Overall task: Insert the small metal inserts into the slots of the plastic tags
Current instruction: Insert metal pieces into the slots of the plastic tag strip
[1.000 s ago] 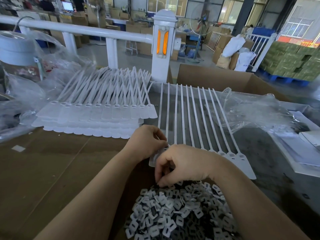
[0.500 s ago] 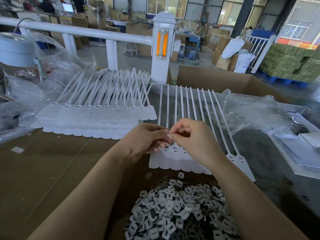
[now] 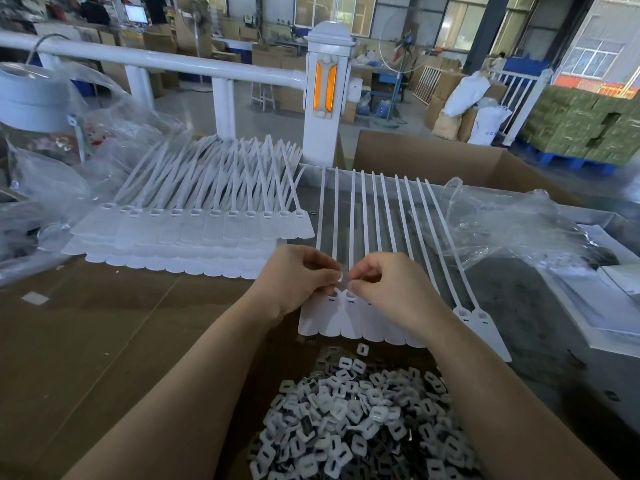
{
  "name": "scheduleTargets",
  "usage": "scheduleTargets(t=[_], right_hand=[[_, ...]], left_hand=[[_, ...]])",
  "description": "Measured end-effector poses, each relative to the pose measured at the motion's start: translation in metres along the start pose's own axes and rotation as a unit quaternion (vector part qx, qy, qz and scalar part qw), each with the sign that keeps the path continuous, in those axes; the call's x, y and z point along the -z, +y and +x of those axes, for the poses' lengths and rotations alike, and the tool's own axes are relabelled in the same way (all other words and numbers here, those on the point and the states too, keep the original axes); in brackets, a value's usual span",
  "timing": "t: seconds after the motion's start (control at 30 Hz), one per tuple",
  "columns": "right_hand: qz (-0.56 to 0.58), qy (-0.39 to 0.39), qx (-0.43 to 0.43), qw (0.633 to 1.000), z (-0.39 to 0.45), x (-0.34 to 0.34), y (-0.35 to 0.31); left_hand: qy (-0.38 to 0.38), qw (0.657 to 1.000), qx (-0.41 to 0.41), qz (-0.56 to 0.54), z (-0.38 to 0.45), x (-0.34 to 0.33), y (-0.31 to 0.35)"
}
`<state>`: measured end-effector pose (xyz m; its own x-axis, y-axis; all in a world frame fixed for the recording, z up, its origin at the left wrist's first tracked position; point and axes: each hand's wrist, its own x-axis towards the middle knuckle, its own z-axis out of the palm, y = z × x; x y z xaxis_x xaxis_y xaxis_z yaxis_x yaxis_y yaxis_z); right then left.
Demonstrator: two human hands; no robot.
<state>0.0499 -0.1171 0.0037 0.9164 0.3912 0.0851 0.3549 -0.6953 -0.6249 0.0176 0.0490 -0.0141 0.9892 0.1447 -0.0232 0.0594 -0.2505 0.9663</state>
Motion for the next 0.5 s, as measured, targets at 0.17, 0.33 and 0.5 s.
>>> scheduleTargets(t=[0.17, 0.33, 0.5], right_hand=[[-0.016, -0.028, -0.015, 0.999, -0.0014, -0.0032, 0.0021], [-0.001, -0.039, -0.028, 0.999, -0.002, -0.0034, 0.0022], [-0.002, -0.05, -0.03, 0.998, -0.0011, -0.0043, 0.0018]], left_hand=[[0.026, 0.997, -0.01, 0.077, 0.0005, -0.0031, -0.0024], [0.024, 0.993, 0.001, 0.119, -0.0005, -0.0015, -0.0019], [0.031, 0.989, 0.003, 0.148, -0.0022, -0.005, -0.001]])
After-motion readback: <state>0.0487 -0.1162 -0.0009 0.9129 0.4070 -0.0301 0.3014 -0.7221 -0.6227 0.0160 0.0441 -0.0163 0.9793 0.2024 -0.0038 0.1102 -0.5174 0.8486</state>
